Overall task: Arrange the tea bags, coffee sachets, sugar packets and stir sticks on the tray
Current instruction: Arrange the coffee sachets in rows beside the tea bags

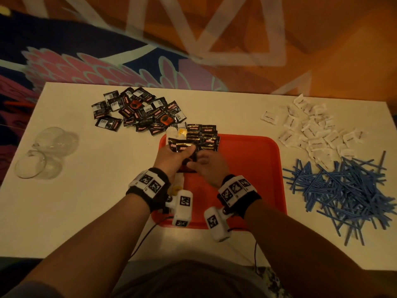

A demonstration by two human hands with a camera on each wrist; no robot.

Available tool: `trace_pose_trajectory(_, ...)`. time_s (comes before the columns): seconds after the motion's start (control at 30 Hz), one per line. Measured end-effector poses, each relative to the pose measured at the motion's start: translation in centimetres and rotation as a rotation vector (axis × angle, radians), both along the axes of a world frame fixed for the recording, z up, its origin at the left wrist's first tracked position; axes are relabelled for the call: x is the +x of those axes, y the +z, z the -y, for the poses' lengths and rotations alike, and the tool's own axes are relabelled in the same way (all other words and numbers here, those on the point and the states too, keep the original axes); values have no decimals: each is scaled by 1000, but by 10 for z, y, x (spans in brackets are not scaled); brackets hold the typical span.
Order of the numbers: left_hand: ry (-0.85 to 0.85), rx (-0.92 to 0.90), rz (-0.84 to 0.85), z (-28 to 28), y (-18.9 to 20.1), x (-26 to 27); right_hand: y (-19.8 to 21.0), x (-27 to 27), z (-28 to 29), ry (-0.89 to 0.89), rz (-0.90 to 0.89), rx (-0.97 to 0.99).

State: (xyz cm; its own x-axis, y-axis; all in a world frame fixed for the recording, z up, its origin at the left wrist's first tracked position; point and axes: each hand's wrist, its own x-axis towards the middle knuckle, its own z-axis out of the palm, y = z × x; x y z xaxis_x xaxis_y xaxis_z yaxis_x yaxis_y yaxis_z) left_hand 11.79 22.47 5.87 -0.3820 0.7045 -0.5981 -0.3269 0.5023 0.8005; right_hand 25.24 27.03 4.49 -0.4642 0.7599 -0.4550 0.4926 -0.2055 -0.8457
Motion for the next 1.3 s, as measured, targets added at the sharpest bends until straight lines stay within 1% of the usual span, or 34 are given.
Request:
trace_pose_trajectory(0.1,115,29,28,1,6,-5,3,0,0,38,35,58)
trace_pose_trajectory(0.23,139,10,-7,4,5,-7,12,1,2,64,-46,80)
trace_pose_trajectory(0.33,164,12,-4,7,7,-8,12,-1,5,23,-125,44)
trace_pose_trajectory(0.4,126,43,-18,9,9,-9,10,-2,7,12,-129,52)
trace_pose_trajectory(0.47,53,62,-37,10,10,-11,8,-2,8,9,-136,55)
trace_pose_trajectory(0.53,19,55,3,11,9,-13,7,-2,9,22,-171,58)
trace_pose_trajectory(0.6,20,37,44,11,8,-14,6,-3,12,32,-180,69)
trace_pose_trajectory(0.63,21,34,27,11,7,-15,4,-4,13,26,-163,66)
trace_pose_trajectory(0.7,23,32,-112,11,4,-17,-2,-6,15,7,-93,62)
trace_pose_trajectory(0.77,65,26,-241,11,4,-20,-11,-7,14,-12,11,71)
trace_pose_trajectory(0.83,129,5,-280,11,3,-25,-21,-6,11,-35,116,55)
trace_pose_trajectory(0.93,208,-51,-245,14,2,-37,-35,-3,5,-72,269,39)
trace_pose_trajectory(1.0,230,-78,-200,18,1,-45,-43,-3,0,-53,360,58)
trace_pose_trajectory(1.07,250,-106,-168,23,0,-51,-50,-5,-3,-69,422,37)
trace_pose_trajectory(1.13,249,-116,-158,28,-3,-56,-55,-8,-5,-108,440,0)
trace_pose_trajectory(1.3,253,-131,-158,40,-7,-63,-63,-14,-6,-195,440,-5)
